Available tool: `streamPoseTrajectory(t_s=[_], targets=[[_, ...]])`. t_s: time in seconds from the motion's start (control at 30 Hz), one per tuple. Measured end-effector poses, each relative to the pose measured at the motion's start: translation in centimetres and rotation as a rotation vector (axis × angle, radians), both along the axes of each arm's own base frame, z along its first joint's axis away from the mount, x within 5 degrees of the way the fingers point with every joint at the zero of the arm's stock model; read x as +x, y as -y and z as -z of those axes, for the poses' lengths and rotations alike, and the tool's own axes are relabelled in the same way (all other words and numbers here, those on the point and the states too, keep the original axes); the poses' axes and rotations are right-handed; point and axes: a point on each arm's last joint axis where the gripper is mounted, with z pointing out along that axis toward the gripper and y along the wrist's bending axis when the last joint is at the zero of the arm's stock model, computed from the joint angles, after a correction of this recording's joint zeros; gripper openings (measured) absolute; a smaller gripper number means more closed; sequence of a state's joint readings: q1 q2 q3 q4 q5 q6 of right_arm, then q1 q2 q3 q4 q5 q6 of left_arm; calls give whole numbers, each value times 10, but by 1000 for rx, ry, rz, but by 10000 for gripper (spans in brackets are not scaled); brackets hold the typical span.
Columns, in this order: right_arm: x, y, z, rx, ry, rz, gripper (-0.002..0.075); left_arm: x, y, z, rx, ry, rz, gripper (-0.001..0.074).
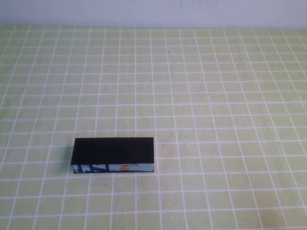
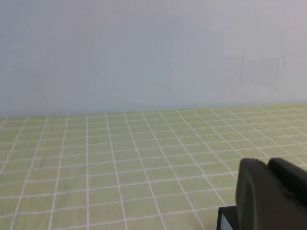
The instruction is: Return glasses to glasses case
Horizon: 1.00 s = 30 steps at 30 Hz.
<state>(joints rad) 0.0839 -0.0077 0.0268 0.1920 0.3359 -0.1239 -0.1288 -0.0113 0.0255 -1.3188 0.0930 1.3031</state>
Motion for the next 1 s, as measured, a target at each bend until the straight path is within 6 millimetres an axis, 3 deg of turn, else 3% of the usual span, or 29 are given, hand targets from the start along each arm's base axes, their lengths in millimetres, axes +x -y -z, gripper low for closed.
streamPoseTrajectory(t_s=[1.0], targets=[[-1,-1,2,-5,-27,-10,-11,0,1,2,52,-6,7,-2]])
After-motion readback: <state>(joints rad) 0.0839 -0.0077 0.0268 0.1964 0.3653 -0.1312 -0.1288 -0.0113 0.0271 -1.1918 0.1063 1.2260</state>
